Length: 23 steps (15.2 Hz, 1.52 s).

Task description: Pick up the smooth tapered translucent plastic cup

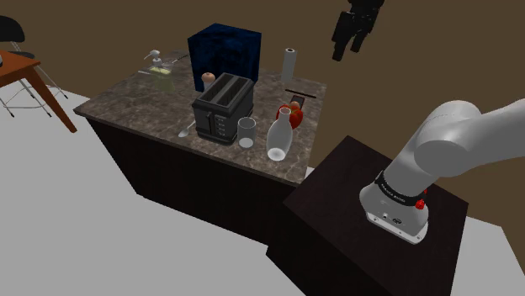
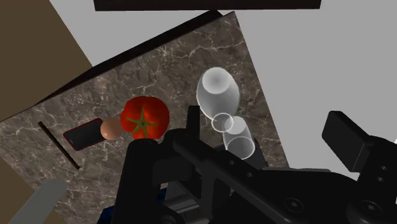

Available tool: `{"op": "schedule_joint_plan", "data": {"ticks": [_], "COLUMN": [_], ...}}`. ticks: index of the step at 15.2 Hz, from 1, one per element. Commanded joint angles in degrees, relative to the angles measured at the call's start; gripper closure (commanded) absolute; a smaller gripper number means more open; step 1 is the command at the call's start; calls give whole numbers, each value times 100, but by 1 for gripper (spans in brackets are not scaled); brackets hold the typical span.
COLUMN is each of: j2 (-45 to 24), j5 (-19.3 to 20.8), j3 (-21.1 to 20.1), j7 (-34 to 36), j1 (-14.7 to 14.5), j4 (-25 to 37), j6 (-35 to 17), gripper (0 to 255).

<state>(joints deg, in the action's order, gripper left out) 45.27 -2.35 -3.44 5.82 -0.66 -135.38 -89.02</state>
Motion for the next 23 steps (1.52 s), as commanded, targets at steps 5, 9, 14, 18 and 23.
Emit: {"op": "schedule_joint_plan", "data": {"ticks": [5, 9, 14, 18, 23], "j2": [-427, -993, -1877, -2697, -3810], "j5": [-6, 1, 53, 148, 364], "j3": [-81, -167, -274, -353, -430], "j7": [46, 99, 192, 299, 492], "j1": [10, 32, 75, 121, 184], "j4": [-381, -630, -746, -679, -397], "j6": [-853, -1714, -2771, -3565, -4442], "gripper": [0, 0, 0, 0, 0]}}
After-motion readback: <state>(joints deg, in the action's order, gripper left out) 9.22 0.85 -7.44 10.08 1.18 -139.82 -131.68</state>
